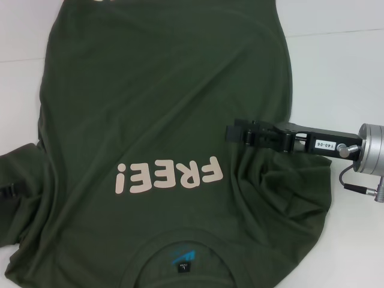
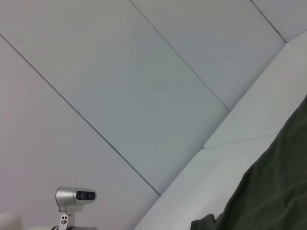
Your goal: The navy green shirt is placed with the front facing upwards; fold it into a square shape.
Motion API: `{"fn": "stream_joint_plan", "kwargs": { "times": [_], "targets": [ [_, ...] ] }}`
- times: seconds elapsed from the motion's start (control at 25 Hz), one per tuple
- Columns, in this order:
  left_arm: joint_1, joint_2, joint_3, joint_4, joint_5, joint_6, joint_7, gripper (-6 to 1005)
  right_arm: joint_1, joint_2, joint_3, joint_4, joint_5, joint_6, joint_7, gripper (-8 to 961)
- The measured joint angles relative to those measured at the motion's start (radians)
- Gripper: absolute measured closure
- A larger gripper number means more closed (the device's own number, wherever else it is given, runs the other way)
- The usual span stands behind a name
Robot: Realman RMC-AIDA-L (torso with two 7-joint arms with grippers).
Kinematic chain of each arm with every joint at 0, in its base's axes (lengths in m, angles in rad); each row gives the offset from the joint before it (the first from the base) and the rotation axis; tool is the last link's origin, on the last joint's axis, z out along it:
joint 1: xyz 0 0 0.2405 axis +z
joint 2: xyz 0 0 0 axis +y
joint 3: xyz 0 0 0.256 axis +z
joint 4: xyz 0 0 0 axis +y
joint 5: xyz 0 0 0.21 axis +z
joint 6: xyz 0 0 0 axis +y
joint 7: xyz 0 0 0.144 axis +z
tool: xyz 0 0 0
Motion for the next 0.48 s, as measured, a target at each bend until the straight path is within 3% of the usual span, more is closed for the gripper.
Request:
{"fn": "stream_joint_plan", "kwargs": {
  "times": [0.48],
  "targets": [
    [-0.004,-0.001,-0.006,0.005,-0.004,-0.003,0.003,97,-0.004,0.0,0.002,0.0,0.0,0.0,0.001,38]
  ]
}}
